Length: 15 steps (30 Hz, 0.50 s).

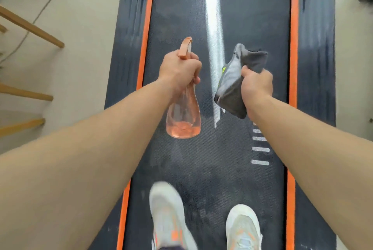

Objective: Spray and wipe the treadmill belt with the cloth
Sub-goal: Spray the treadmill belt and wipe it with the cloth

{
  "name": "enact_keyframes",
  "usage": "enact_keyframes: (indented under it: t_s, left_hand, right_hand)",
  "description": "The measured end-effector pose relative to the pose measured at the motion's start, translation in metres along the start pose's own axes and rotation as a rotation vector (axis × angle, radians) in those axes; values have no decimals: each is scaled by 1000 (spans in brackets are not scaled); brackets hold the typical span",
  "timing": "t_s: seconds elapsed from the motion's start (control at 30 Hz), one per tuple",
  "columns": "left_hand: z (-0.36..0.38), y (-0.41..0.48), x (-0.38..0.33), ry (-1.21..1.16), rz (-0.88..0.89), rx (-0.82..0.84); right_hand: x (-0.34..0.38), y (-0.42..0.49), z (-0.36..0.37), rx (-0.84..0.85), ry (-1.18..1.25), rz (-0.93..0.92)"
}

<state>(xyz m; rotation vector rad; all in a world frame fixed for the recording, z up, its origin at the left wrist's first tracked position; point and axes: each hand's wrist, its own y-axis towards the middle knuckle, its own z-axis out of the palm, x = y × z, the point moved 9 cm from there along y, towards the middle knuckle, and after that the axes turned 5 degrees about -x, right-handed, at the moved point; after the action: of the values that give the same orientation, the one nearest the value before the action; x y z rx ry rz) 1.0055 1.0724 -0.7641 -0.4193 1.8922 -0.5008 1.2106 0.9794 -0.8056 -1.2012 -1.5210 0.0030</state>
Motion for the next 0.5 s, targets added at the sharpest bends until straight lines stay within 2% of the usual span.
enact_keyframes:
  t_s: [0.07,0.17,0.27,0.43,0.5]
  left_hand:
    - [-4,31,-4,36,24,4]
    - [-9,83,-4,10,9,13]
    - [-14,131,-7,-31,-5,2]
    - [-14,198,-10,-30,-17,-11]
    - [-10,221,-12,-66,-33,-16]
  right_hand:
    - [7,20,19,-60,39,21]
    - [21,44,63,-64,104,56]
    - [39,72,104,-98,167,19]
    - [50,111,154,-158,189,98]
    - [61,135,166,-175,153,61]
